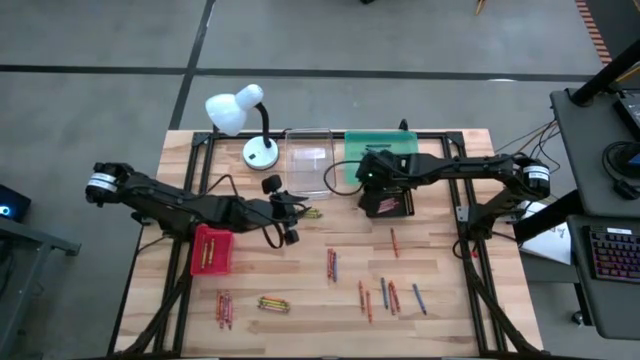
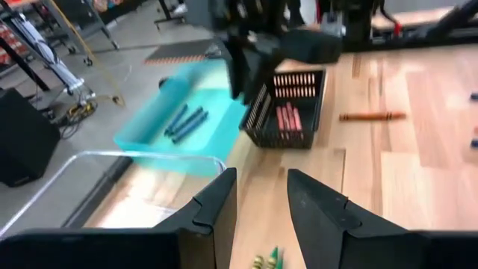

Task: Sort crayons
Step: Put the green crayon into the orange bin

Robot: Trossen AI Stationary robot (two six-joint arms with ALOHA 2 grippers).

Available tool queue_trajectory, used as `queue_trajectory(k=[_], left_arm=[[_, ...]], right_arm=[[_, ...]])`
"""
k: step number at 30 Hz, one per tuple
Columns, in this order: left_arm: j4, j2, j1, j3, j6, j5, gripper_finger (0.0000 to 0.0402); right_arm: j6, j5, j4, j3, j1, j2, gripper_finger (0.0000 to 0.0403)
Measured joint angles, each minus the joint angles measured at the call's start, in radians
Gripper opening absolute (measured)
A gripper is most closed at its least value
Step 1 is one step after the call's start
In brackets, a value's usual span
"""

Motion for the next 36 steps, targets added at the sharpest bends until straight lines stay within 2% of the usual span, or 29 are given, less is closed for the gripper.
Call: queue_trajectory(k=[8,15,20,28,36], left_arm=[[-0.089,0.019,0.003,0.0,-0.042,0.001,0.0107],[-0.112,0.019,0.003,-0.057,-0.017,0.034,0.0138],[0.024,0.019,0.007,-0.159,-0.011,0.035,0.015],[0.265,0.02,0.008,-0.305,-0.008,0.036,0.0146],[0.399,0.13,0.008,-0.342,-0.03,0.036,0.0141]], right_arm=[[-0.094,-0.001,0.272,-0.001,0.005,-0.011,0.0064],[-0.135,-0.006,0.328,-0.001,0.05,-0.02,0.0063],[-0.137,-0.006,0.33,-0.003,0.077,-0.02,0.0064],[-0.137,-0.008,0.339,-0.003,0.083,-0.022,0.0059],[-0.134,-0.008,0.344,-0.003,0.083,-0.022,0.0059]])
